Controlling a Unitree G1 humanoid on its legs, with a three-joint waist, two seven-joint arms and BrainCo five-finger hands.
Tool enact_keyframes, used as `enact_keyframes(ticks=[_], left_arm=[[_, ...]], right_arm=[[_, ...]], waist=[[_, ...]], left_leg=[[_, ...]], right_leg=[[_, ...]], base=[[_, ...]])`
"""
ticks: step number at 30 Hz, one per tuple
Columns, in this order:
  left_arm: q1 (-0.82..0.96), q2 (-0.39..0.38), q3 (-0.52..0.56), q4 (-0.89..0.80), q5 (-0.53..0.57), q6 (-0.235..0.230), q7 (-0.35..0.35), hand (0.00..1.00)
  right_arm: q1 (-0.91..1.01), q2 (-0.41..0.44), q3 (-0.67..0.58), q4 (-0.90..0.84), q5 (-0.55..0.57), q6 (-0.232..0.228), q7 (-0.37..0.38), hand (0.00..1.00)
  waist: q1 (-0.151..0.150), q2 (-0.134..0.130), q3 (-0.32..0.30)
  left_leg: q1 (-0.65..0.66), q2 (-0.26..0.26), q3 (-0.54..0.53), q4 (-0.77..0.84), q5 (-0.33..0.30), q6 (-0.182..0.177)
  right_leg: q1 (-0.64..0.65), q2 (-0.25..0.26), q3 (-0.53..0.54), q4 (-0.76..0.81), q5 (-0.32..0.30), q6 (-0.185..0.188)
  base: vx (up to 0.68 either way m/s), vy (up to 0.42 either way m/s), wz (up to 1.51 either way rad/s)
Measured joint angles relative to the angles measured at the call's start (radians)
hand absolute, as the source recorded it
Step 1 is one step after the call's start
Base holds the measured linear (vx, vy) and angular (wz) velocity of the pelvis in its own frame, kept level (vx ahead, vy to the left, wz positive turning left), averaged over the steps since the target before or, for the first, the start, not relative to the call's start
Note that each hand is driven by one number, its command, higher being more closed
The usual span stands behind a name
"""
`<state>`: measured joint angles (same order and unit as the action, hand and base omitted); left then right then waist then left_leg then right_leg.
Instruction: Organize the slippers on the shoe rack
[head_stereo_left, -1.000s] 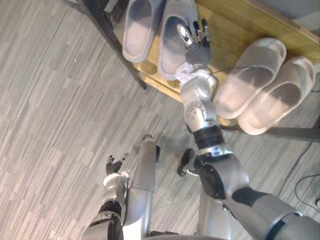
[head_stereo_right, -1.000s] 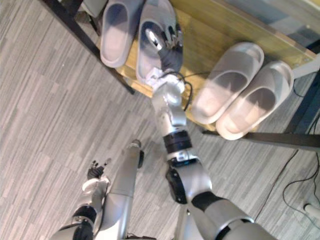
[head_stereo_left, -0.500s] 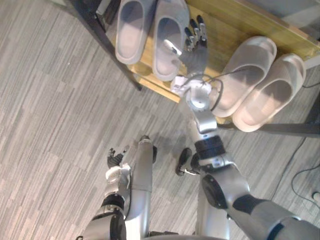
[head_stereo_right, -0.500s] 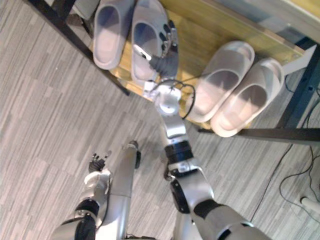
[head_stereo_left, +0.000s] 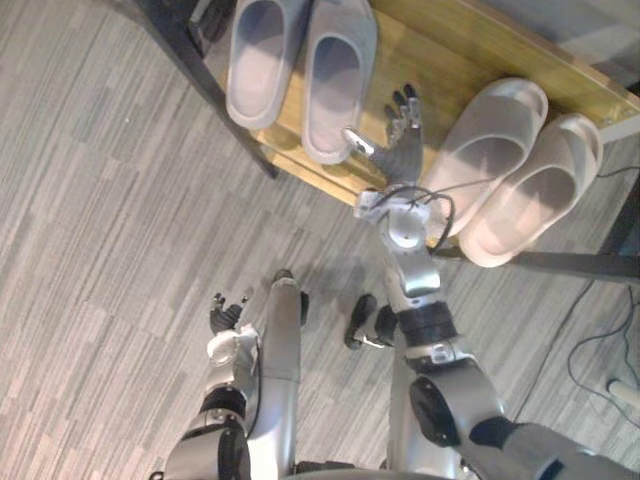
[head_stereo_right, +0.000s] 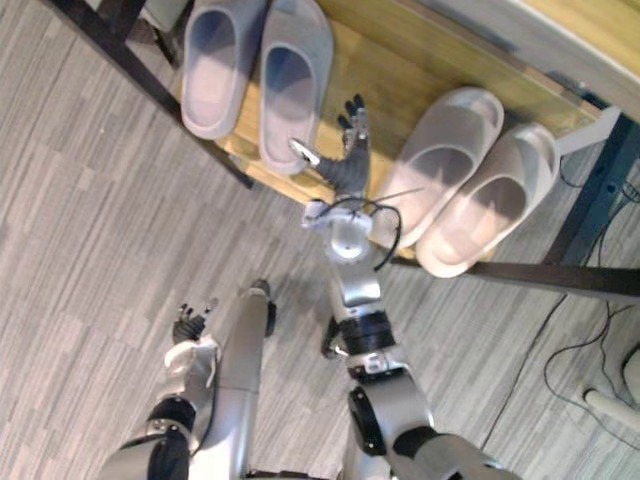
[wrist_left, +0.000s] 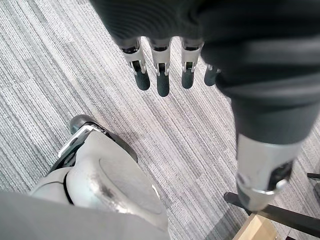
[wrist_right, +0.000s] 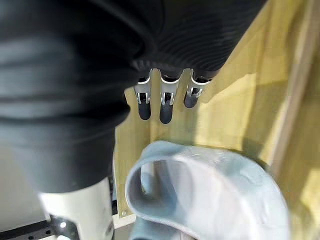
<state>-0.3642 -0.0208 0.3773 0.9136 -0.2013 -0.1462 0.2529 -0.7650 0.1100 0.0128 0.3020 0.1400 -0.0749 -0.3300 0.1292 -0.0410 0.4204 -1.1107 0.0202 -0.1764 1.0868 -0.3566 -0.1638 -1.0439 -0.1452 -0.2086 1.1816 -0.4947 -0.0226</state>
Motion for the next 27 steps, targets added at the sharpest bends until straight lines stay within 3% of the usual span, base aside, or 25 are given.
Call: enact_keyframes(ticks=[11, 21, 27], left_arm=[[0.0, -0.004, -0.005, 0.002, -0.02, 0.0, -0.001, 0.0], [-0.009, -0.015, -0.024, -0.022, -0.037, -0.003, -0.003, 0.0], [-0.015, -0.019, -0.043, -0.021, -0.036, -0.015, -0.003, 0.0]], right_arm=[[-0.082, -0.002, -0.02, 0.135, 0.2, -0.055, 0.034, 0.0], [-0.269, -0.007, -0.16, 0.24, 0.413, -0.101, 0.037, 0.0], [-0.315, -0.019, -0.166, 0.27, 0.423, -0.103, 0.049, 0.0]], waist=[[0.008, 0.007, 0.005], [0.038, 0.033, 0.016], [0.051, 0.039, 0.019]], left_leg=[[-0.014, -0.018, -0.007, 0.017, 0.0, 0.001], [-0.073, -0.051, -0.035, 0.055, 0.003, -0.004], [-0.075, -0.053, -0.035, 0.071, 0.004, -0.004]], right_leg=[[-0.007, -0.018, -0.006, 0.026, -0.013, 0.013], [-0.051, -0.05, -0.029, 0.081, -0.029, -0.004], [-0.054, -0.054, -0.029, 0.101, -0.036, -0.01]], base=[[-0.01, 0.012, 0.05], [-0.01, 0.009, 0.12], [0.0, 0.0, 0.0]])
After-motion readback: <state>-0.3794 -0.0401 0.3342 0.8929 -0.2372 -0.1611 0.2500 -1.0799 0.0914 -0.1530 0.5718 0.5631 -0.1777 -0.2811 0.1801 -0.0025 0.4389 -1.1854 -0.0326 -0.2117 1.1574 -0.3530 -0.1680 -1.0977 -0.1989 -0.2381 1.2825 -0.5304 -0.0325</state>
